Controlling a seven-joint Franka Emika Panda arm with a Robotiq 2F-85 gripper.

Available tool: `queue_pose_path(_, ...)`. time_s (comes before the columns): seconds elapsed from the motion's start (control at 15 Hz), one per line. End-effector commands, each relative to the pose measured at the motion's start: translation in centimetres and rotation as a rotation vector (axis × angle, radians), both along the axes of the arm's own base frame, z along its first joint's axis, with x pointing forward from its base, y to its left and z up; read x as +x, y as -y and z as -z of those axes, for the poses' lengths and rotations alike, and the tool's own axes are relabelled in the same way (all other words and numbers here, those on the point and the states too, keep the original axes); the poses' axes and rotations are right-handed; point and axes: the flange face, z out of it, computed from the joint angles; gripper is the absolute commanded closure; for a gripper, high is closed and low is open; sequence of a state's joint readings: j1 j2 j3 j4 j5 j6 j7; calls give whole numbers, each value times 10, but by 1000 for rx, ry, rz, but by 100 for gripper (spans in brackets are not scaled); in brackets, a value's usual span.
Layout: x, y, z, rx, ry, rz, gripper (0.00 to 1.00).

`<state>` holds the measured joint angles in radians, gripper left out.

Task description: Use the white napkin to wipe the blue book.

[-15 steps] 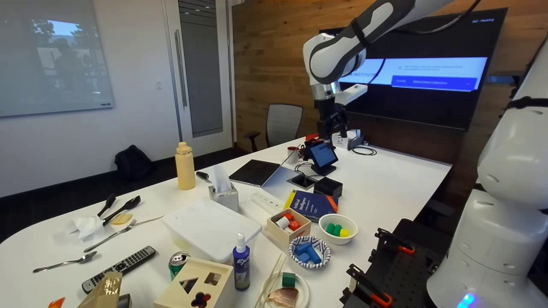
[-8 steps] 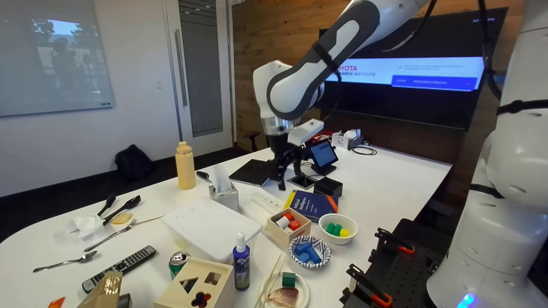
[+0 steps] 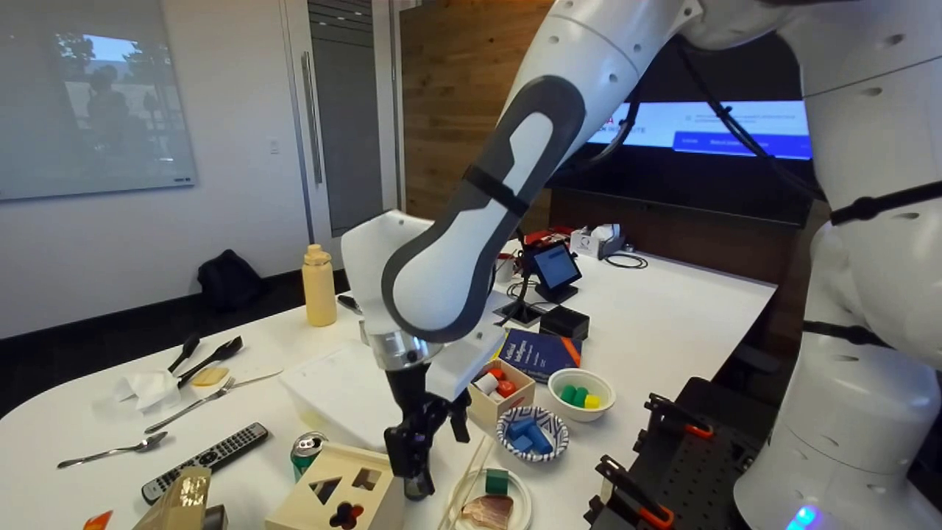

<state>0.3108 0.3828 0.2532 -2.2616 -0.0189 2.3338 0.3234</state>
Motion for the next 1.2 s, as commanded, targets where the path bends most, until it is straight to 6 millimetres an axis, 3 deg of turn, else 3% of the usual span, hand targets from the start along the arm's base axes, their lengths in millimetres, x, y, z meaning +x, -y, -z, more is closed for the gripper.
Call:
queue_pose_path(0.0,2,-36,45,21,-14,-47,0)
queue_pose_path(0.4,7,-44,103,20,6,-107,0)
queue_pose_path(0.67,12,-43,135,109,46,-257,0)
queue_pose_path(1.13,9,-34,173,250,-24,-402,0)
